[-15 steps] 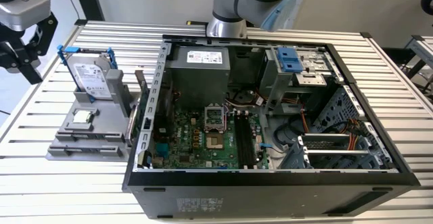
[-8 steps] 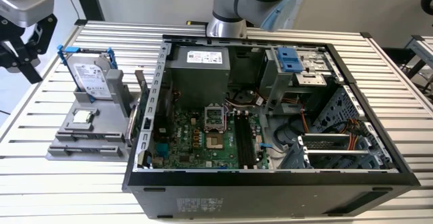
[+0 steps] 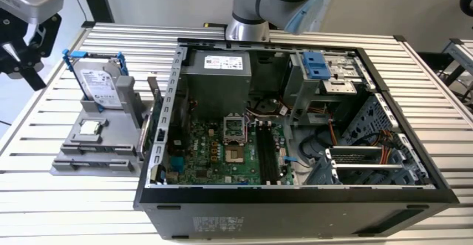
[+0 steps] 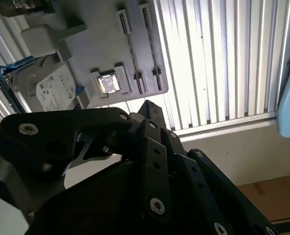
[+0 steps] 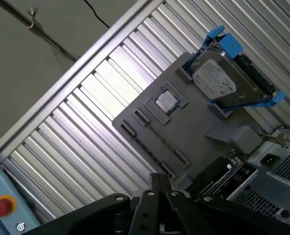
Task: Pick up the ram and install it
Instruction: 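Pick up the ram and move it above insertion slot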
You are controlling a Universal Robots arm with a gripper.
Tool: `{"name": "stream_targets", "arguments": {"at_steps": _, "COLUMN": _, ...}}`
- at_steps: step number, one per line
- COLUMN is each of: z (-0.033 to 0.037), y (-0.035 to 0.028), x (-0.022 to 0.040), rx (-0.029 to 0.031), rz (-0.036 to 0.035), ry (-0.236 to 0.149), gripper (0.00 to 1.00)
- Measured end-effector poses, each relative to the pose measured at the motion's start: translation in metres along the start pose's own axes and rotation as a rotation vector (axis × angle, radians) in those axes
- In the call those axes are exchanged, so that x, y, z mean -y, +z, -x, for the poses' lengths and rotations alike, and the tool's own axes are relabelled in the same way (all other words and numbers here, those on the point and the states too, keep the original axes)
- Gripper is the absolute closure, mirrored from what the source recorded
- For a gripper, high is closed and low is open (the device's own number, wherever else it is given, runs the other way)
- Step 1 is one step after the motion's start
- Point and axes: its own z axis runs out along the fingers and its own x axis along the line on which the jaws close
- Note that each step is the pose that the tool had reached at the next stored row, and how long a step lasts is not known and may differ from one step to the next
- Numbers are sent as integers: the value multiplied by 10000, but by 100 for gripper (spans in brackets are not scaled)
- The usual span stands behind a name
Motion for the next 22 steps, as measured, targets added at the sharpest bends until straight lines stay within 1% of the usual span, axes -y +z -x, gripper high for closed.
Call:
{"name": "stream_targets", "arguments": {"at_steps": 13, "z": 17, "y": -4, "x": -17, "rx": -76, "rz": 20, "ry": -1429, "gripper": 100}}
{"name": "stream_targets", "arguments": {"at_steps": 22, "z": 27, "y": -7, "x": -28, "rx": -139, "rz": 39, "ry": -2675, "gripper": 100}}
